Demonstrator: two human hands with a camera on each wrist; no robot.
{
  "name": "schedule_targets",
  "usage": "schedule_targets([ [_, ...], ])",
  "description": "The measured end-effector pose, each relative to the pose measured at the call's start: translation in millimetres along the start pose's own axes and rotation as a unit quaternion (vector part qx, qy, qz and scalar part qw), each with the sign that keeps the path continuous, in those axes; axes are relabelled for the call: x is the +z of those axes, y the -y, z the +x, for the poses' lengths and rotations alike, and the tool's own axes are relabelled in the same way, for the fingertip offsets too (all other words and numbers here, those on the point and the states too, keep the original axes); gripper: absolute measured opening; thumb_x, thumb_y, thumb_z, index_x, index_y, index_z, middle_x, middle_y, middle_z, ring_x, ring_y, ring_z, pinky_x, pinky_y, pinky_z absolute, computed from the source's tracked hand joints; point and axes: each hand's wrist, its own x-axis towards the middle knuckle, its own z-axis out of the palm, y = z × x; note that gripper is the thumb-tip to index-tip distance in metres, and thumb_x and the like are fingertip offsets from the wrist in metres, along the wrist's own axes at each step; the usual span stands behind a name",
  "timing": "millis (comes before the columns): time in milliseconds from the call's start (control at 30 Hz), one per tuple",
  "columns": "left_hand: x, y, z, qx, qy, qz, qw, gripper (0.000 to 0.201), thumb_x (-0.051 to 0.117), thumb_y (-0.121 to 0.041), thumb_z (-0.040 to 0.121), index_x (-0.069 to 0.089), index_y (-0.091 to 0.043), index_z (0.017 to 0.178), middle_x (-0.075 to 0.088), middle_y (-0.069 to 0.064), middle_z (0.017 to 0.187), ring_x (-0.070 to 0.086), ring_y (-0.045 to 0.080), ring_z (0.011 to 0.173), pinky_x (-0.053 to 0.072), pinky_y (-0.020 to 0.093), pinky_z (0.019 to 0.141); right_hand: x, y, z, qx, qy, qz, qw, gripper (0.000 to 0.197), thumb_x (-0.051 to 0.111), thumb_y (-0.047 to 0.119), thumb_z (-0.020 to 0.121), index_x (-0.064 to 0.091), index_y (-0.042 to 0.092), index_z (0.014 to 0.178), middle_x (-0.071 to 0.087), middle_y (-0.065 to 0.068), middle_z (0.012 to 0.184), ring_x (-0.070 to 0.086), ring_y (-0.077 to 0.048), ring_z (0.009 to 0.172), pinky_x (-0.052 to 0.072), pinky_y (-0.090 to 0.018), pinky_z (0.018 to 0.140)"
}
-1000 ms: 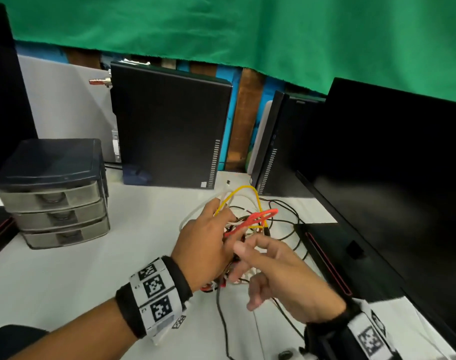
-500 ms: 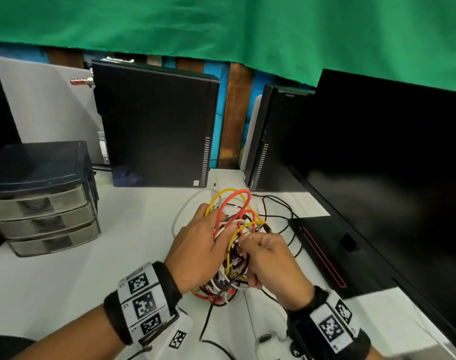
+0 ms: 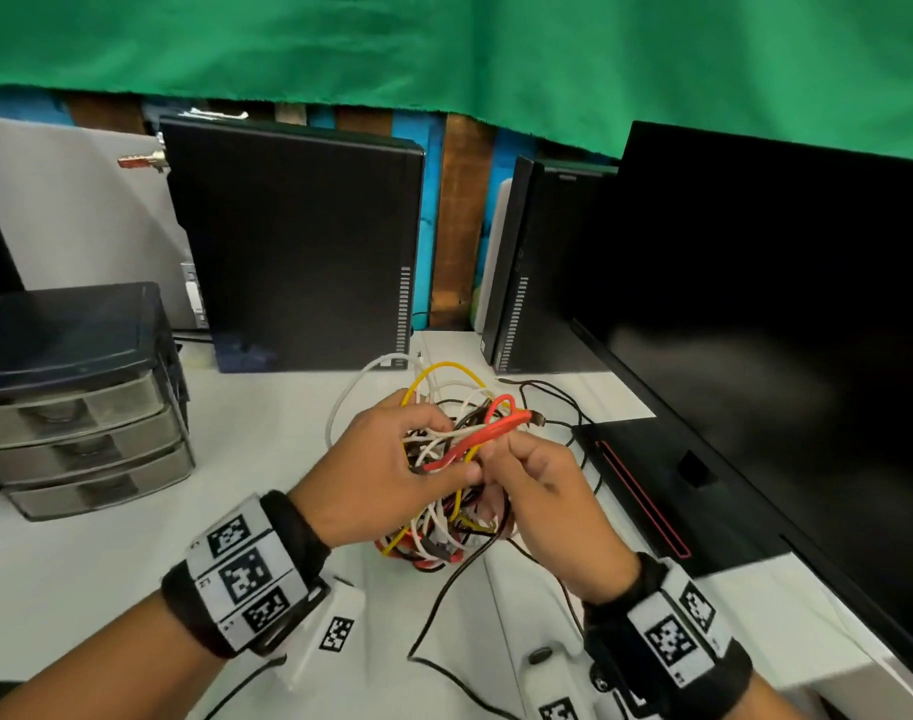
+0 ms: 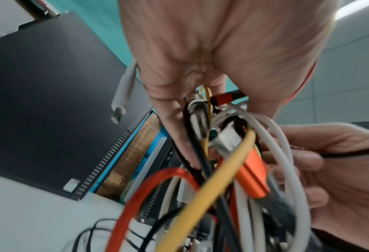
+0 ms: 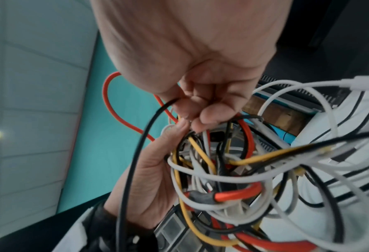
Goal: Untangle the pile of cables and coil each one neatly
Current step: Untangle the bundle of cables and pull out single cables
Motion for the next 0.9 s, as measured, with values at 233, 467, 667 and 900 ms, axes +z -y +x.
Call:
schedule_targets([
  [233,-10.8,13.2,7.9,-0.041,-0.086,0.031,0.995,0.018,0.065,-0.046,0.092,0.072,-0.030,0.087,0.068,-0.012,0.088,0.062,0.005,0.088,0.051,0.031,0.079,-11.4,12.2,-4.8,-0.037,0.073,-0.109,0.991,0.037,0.050,0.021,0.105,0.054,0.004,0.072,0.054,-0.016,0.057,0.051,-0.015,0.052,0.045,-0.029,0.055],
  [467,-47.1,23.8,21.5,-0.161,-0.228,-0.158,0.947,0.013,0.062,-0.033,0.098,0.072,-0.024,0.097,0.076,-0.002,0.094,0.071,0.017,0.091,0.054,0.039,0.083,-55.7,14.4,8.4,0.077,-0.006,-0.189,0.979,0.032,0.056,0.024,0.101,0.065,0.008,0.074,0.054,0.007,0.049,0.052,-0.013,0.049,0.049,-0.035,0.055],
  [667,-68.5,11.4,22.3,-0.141,-0.254,-0.258,0.922,0.020,0.059,-0.028,0.100,0.070,-0.018,0.114,0.077,0.002,0.105,0.073,0.023,0.100,0.056,0.047,0.093,-81.7,-11.5,17.1,0.087,-0.174,-0.311,0.930,0.016,0.066,0.027,0.093,0.062,0.026,0.107,0.068,0.005,0.090,0.066,-0.019,0.084,0.056,-0.043,0.081],
  [900,-52.8,-9.6,18.1,-0.158,-0.177,-0.322,0.917,0.018,0.055,-0.022,0.101,0.068,-0.018,0.113,0.078,0.004,0.098,0.076,0.021,0.085,0.062,0.029,0.068,-42.9,-9.2,12.8,-0.068,-0.063,-0.311,0.946,0.048,0.061,0.037,0.097,0.047,0.030,0.142,0.048,0.018,0.140,0.039,0.002,0.132,0.032,-0.018,0.108],
])
